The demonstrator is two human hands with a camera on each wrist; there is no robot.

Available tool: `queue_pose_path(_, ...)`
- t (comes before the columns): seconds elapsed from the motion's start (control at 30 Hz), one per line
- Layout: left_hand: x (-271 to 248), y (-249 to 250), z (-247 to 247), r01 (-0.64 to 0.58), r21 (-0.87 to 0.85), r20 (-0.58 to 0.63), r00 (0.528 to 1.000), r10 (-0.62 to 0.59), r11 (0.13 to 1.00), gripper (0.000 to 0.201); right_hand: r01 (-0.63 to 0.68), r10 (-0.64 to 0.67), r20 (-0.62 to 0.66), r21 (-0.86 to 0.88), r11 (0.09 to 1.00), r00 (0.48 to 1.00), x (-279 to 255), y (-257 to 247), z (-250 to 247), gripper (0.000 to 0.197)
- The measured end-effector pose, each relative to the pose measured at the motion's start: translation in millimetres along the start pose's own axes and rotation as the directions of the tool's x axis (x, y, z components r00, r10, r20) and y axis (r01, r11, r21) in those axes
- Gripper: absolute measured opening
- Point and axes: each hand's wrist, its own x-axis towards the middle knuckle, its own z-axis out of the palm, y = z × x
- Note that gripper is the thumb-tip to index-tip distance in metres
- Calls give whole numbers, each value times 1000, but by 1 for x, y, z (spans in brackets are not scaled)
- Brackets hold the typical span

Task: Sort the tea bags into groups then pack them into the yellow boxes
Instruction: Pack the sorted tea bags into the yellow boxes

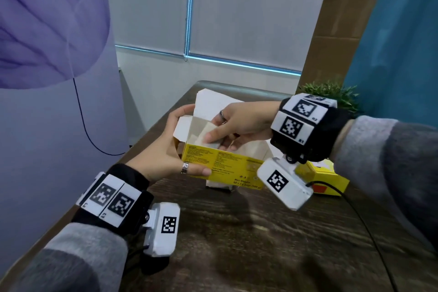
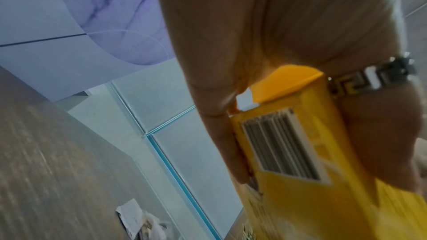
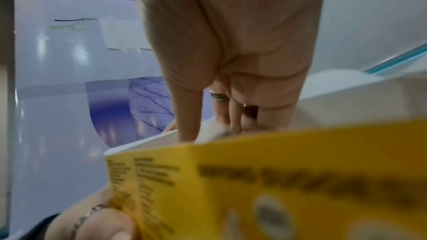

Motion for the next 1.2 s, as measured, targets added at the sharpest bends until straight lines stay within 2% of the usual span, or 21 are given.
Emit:
queue_pose_path(0.07, 0, -1, -6, 0, -3, -28, 1000, 0, 1000, 107, 9, -8, 20, -50, 999, 1000, 4, -3, 0, 40)
queue_pose_path(0.13, 1, -3, -12, -5, -8, -72, 997, 4, 1000, 107, 40, -41, -8, -76, 996, 999, 2, -5, -5, 38)
queue_pose_path(0.23, 3, -6, -22, -5, -45, -181, 983, -4, 999, 106, 167, -153, -176, 67, 984, 972, -7, -5, -26, 29)
queue_pose_path(0.3, 2, -8, -33, -3, -17, -254, 967, -2, 1000, 111, 252, -173, -384, 166, 953, 907, -12, 0, -47, 22)
queue_pose_path(0.37, 1, -10, -42, -3, 36, -302, 953, 13, 999, 119, 279, -108, -591, 206, 938, 799, -11, 14, -67, 9)
queue_pose_path(0.4, 1, -10, -46, -4, 55, -332, 943, 22, 999, 119, 265, -61, -648, 221, 939, 759, -7, 25, -73, 6)
queue_pose_path(0.43, 0, -10, -48, -5, 60, -367, 930, 27, 998, 117, 225, -11, -663, 238, 945, 749, -1, 38, -77, 8)
queue_pose_path(0.47, 0, -10, -49, -7, 57, -396, 918, 29, 998, 112, 153, 33, -635, 236, 960, 772, 6, 53, -77, 11)
queue_pose_path(0.5, 1, -10, -50, -7, 55, -414, 910, 29, 998, 109, 57, 72, -568, 205, 977, 820, 15, 68, -73, 13)
queue_pose_path(0.57, 1, -10, -50, 1, 71, -432, 901, 30, 997, 107, -133, 144, -385, 57, 990, 912, 34, 96, -57, 16)
queue_pose_path(0.63, 2, -11, -49, 10, 93, -437, 899, 32, 996, 107, -210, 166, -285, -132, 969, 944, 52, 114, -38, 22)
queue_pose_path(0.7, 3, -11, -48, 17, 102, -436, 899, 29, 995, 107, -209, 146, -271, -221, 953, 952, 65, 123, -25, 42)
queue_pose_path(0.73, 3, -12, -48, 18, 109, -436, 899, 31, 994, 108, -202, 147, -263, -199, 959, 954, 70, 126, -19, 48)
queue_pose_path(0.8, 4, -12, -48, 21, 117, -429, 903, 31, 993, 108, -189, 145, -272, -145, 971, 951, 77, 128, -10, 47)
queue_pose_path(0.93, 7, -14, -49, 30, 128, -416, 909, 27, 991, 109, -182, 108, -373, -169, 969, 922, 86, 135, -4, 41)
queue_pose_path(1.0, 7, -15, -50, 43, 128, -416, 909, 15, 991, 109, -147, 76, -367, -170, 974, 927, 85, 138, -5, 42)
queue_pose_path(1.1, 7, -14, -48, 51, 130, -413, 911, 7, 990, 110, -106, 77, -358, -62, 992, 931, 77, 139, -10, 42)
queue_pose_path(1.2, 6, -13, -47, 51, 140, -410, 912, 11, 989, 110, -127, 135, -344, 44, 991, 929, 61, 132, -29, 45)
